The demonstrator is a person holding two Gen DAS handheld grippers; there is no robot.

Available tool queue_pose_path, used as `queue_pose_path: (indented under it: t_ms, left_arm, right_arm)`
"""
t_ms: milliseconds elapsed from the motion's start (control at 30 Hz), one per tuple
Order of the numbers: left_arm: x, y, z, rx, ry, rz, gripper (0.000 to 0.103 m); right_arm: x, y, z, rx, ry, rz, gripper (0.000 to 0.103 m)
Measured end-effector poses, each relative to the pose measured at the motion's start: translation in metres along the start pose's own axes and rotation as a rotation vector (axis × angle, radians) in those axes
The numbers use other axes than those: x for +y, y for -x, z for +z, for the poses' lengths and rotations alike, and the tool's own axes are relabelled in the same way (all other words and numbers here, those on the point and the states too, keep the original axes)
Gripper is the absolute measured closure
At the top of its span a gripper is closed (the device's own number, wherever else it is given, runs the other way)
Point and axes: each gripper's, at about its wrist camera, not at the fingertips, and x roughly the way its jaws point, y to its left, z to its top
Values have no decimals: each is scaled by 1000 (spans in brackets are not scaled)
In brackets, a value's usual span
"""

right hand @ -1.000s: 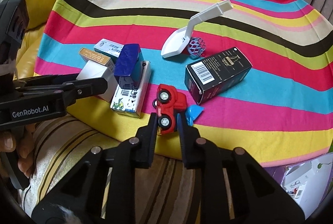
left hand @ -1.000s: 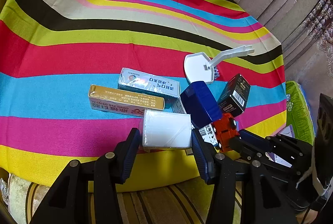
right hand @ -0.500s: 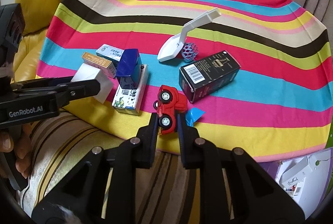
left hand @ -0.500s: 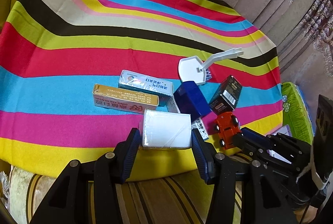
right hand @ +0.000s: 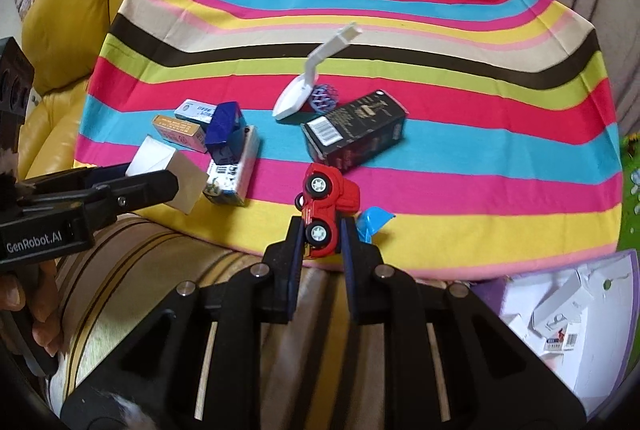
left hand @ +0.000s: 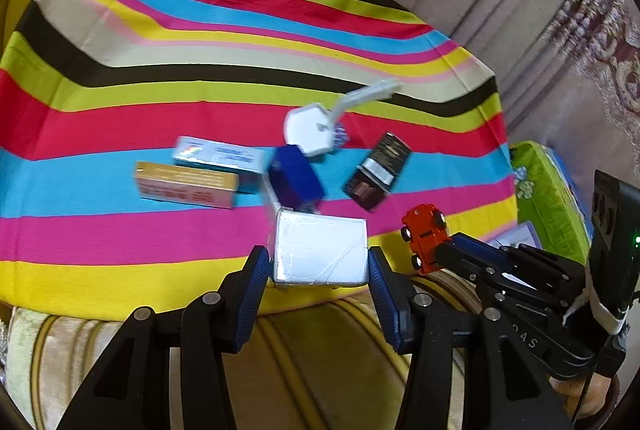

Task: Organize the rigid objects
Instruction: 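Carry cube box with left tool while right tool carries red car to purple box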

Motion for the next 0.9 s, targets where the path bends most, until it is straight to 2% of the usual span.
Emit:
queue_pose_path:
  t_ms: [500,900]
  left_arm:
    - [-76,-19,-11,75,-129,-114,52]
    - [-128,-41,-22,148,-193,-197,52]
  right_arm:
    - [-67,36,-32,3,-139,-59,81]
    - [-140,68,-68,-4,-287,-167,81]
